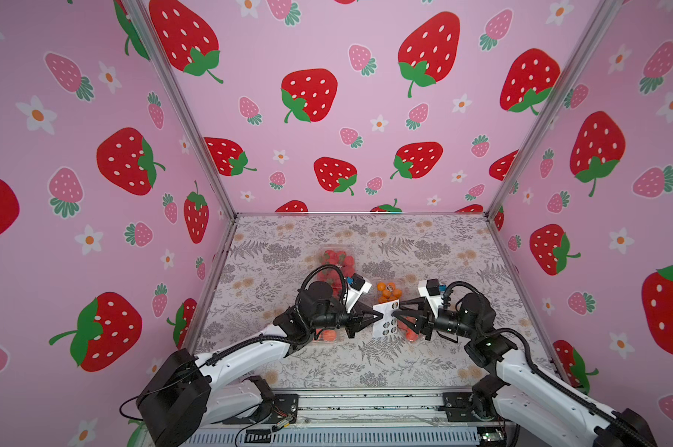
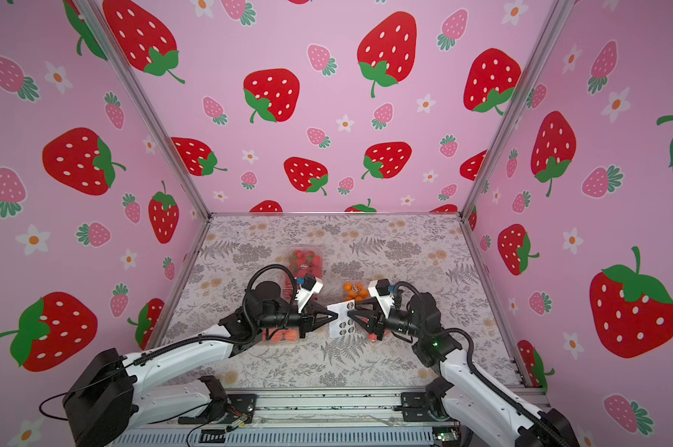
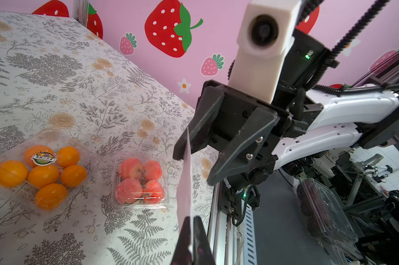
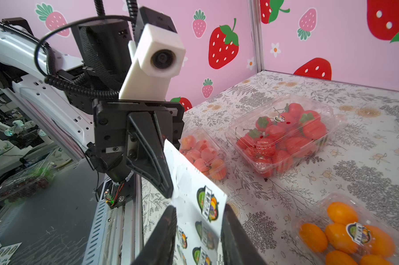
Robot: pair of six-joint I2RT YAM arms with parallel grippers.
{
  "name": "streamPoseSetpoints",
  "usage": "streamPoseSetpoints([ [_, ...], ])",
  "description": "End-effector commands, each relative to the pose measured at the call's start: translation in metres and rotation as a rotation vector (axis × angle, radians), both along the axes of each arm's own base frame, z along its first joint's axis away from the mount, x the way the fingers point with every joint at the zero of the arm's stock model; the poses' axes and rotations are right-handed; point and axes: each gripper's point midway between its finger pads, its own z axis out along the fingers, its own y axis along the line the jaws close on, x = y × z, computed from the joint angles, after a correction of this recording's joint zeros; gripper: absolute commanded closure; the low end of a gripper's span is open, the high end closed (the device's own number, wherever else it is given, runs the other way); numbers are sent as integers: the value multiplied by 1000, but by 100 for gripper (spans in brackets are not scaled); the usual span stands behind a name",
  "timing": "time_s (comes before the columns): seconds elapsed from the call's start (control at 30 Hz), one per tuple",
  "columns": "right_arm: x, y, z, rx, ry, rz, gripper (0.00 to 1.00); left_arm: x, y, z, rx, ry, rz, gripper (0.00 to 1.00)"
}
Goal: Label fruit boxes
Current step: Adjust the label sticker.
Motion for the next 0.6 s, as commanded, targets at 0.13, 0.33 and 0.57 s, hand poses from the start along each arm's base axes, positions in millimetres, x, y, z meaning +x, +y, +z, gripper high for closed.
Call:
streamPoseSetpoints([
  [0.13, -2, -4, 11, 38, -35, -11, 80, 8, -5, 16, -33, -32, 6, 100],
  [0.33, 1, -5, 8, 39, -26, -13, 97, 8, -4, 17, -30, -24, 7, 100],
  [0.57, 1, -5, 8, 40, -27, -16, 100, 9, -5, 12, -17, -33, 3, 78],
])
